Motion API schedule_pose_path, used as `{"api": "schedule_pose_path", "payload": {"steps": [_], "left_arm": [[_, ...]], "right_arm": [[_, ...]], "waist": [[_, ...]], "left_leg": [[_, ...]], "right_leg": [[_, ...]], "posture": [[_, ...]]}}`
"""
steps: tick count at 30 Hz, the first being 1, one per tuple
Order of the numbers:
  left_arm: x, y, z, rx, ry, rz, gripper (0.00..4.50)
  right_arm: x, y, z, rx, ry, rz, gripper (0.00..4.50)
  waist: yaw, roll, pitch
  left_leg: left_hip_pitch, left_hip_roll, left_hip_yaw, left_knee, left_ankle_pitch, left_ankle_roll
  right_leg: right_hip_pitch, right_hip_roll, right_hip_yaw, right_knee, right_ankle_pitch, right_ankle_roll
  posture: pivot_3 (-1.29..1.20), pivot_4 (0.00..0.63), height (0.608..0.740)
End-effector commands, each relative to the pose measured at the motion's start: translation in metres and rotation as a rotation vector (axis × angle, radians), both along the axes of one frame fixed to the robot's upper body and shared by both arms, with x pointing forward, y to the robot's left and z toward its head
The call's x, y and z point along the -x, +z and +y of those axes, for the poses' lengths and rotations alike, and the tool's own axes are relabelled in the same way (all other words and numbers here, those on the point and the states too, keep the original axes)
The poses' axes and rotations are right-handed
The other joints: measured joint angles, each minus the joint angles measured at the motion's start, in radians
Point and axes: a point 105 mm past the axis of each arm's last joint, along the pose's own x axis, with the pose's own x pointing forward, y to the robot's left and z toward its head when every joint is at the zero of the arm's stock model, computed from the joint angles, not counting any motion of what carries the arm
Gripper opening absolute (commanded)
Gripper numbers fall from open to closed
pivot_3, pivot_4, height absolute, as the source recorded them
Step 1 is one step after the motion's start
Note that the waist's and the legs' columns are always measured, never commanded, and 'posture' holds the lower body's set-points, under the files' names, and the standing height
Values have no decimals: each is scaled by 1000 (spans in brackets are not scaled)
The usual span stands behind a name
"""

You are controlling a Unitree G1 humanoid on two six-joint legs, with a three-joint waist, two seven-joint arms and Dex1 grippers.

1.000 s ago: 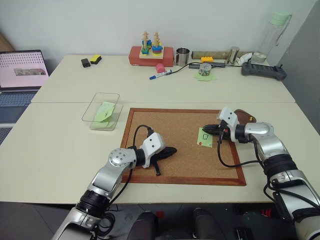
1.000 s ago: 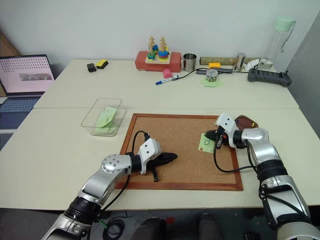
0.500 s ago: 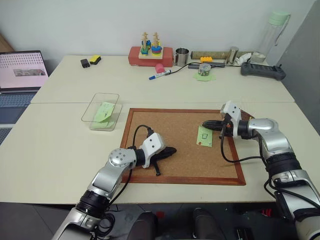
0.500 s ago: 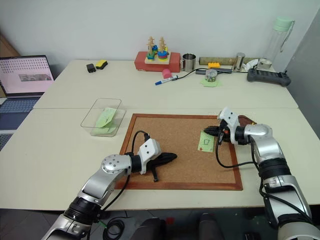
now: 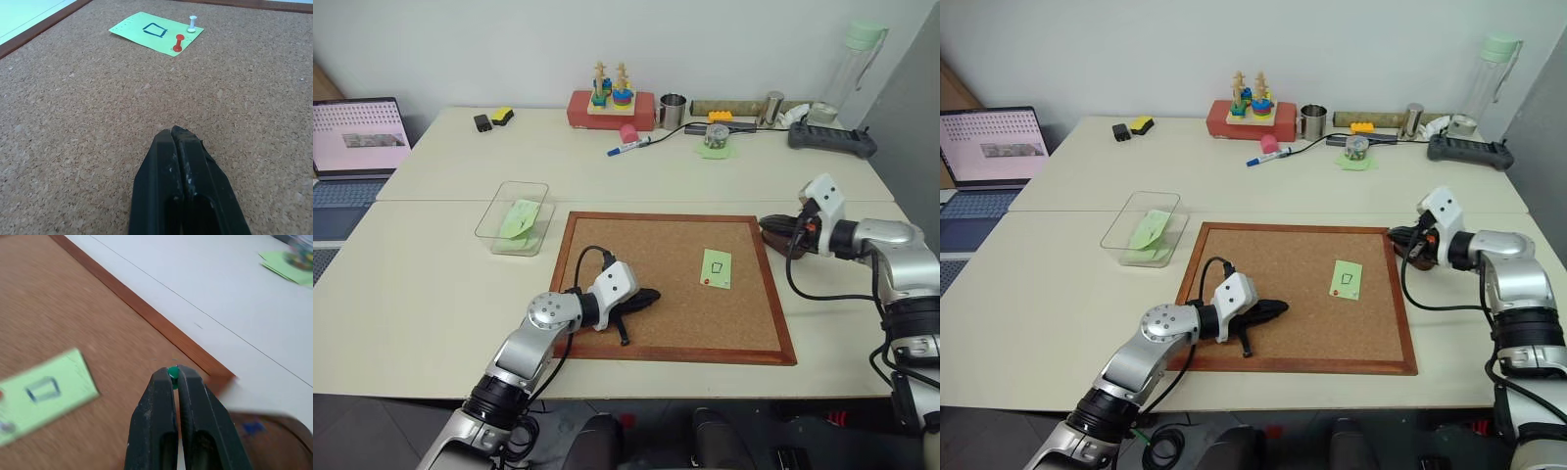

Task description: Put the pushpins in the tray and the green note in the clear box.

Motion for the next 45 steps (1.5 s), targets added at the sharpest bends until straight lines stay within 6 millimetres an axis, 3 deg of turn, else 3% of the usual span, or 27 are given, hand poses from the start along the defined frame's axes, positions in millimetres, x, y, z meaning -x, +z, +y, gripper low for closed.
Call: {"api": "schedule_pose_path", "payload": {"steps": [1, 4, 7, 13, 17, 19, 23, 27, 31, 38, 45], "left_arm": [[6, -27, 5, -73, 20, 82, 0], [6, -27, 5, -76, 21, 81, 0], [5, -27, 5, -77, 23, 78, 0], [5, -27, 5, -79, 26, 76, 0], [5, -27, 5, -78, 28, 76, 0], [6, -27, 5, -78, 27, 77, 0], [6, -28, 6, -81, 24, 78, 0], [7, -28, 6, -84, 23, 79, 0], [7, -27, 7, -85, 26, 77, 0], [6, -27, 9, -91, 28, 76, 0], [7, -26, 10, -91, 32, 75, 0]], "right_arm": [[-7, -2, -37, 58, -191, -32, 34], [-9, -12, -46, 78, -243, -6, 34], [-11, -16, -52, 71, -277, 1, 532], [-12, -11, -50, 46, -264, -11, 1817], [-11, 3, -48, 42, -242, -52, 2672], [-3, 9, -37, 66, -144, -64, 3162], [21, 9, -5, 117, 100, -48, 3162], [48, 2, 40, 59, 305, -11, 3162], [62, -12, 71, 30, 380, 1, 3162], [62, -29, 84, 26, 408, 25, 3162], [62, -41, 83, 18, 412, 56, 3162]], "waist": [[0, 0, 0], [-1, 0, 0], [-1, 1, 0], [-1, 1, 0], [-1, 1, 0], [-1, 1, 0], [-1, 1, -1], [-1, 1, -1], [-1, 1, -1], [1, 1, -1], [0, 1, -1]], "left_leg": [[0, 0, 1, 0, 0, 0], [0, 0, 2, 1, 0, 0], [0, 0, 2, 1, 0, 0], [0, 0, 2, 1, 0, 0], [0, 0, 2, 1, 0, 0], [0, 0, 2, 0, 0, 0], [0, 0, 1, 0, 0, 0], [0, 0, -1, 0, 0, 0], [0, 1, -2, 1, 0, 0], [0, 0, -3, 0, 0, 0], [0, 0, -2, 0, 0, 0]], "right_leg": [[0, 0, 0, 0, 0, 0], [0, 0, 1, 0, 0, 0], [0, 0, 0, 0, 0, 0], [1, 0, 0, 0, 0, 0], [1, 0, 0, 0, 0, 0], [1, 0, 0, 0, 0, 0], [1, 0, -1, 0, 0, 0], [1, 0, -1, 0, 0, 1], [1, 0, 0, 0, -2, 3], [1, 0, -1, -1, 0, 1], [1, 0, -1, -1, 0, 1]], "posture": [[0, 150, 740], [0, 150, 740], [0, 150, 740], [0, 150, 740], [0, 150, 740], [0, 150, 740], [0, 150, 740], [0, 150, 740], [0, 150, 740], [0, 150, 740], [0, 150, 740]]}}
